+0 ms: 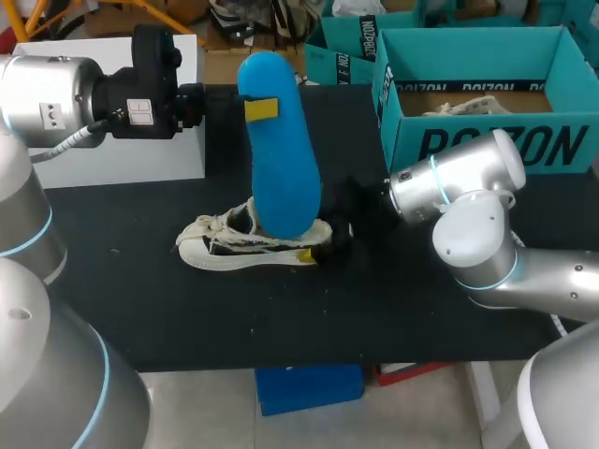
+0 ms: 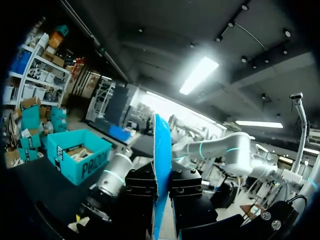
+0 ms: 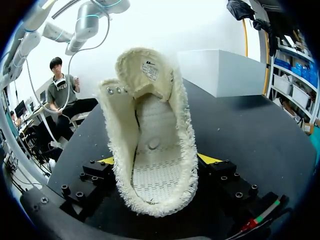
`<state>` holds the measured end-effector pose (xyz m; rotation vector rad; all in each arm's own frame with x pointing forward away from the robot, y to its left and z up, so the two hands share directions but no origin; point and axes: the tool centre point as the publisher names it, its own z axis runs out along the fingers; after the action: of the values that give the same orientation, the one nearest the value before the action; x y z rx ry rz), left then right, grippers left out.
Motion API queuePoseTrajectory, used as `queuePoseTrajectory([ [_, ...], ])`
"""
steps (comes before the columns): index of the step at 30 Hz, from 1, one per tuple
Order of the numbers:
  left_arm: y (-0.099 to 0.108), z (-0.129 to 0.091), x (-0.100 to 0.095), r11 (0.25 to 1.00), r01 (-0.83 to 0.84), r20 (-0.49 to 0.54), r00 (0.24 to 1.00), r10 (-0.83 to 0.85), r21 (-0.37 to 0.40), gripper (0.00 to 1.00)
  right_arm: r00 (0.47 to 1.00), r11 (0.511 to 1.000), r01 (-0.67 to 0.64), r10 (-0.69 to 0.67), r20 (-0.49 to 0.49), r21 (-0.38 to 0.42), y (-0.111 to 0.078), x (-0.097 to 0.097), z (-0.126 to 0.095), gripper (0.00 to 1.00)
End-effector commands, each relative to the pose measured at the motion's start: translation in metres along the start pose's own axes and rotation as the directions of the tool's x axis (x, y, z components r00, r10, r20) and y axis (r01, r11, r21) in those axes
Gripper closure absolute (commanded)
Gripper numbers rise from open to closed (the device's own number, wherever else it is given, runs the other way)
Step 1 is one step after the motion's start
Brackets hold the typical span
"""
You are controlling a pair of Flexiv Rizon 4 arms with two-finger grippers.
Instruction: Take the shoe out of the shoebox, open the shoe tongue, remove and reinsert the insole, then place the shoe into the shoebox
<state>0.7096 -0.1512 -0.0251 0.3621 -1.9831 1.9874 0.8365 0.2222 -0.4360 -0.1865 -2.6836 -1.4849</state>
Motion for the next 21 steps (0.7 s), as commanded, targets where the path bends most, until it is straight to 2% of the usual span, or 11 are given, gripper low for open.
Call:
queuePoseTrajectory([
  [1, 0.001, 0.001, 0.001, 1.0, 0.0, 0.006, 1.0, 0.0, 0.002, 1.0, 1.0, 1.0, -0.001, 0.001, 0.001, 0.003, -0.001, -0.001, 0.001, 0.91],
  [2, 0.001, 0.001, 0.001, 1.0, 0.0, 0.006, 1.0, 0.0, 0.002, 1.0, 1.0, 1.0, -0.007, 0.007, 0.0, 0.024, -0.001, -0.001, -0.002, 0.69],
  [3, 0.001, 0.001, 0.001, 1.0, 0.0, 0.006, 1.0, 0.0, 0.002, 1.0, 1.0, 0.998, -0.017, 0.017, 0.005, 0.052, -0.002, -0.002, -0.006, 0.57],
  [4, 0.001, 0.001, 0.001, 1.0, 0.0, 0.006, 1.0, 0.0, 0.002, 1.0, 1.0, 0.997, -0.022, 0.021, 0.009, 0.072, -0.003, -0.002, -0.009, 0.0],
  [14, 0.001, 0.001, 0.001, 1.0, 0.0, 0.006, 1.0, 0.0, 0.002, 1.0, 0.998, 0.962, -0.048, 0.034, 0.058, 0.267, 0.001, -0.004, -0.039, 0.0],
  [21, 0.001, 0.001, 0.001, 1.0, 0.0, 0.006, 1.0, 0.0, 0.002, 1.0, 0.994, 0.887, -0.078, 0.032, 0.109, 0.456, 0.007, -0.003, -0.046, 0.0],
])
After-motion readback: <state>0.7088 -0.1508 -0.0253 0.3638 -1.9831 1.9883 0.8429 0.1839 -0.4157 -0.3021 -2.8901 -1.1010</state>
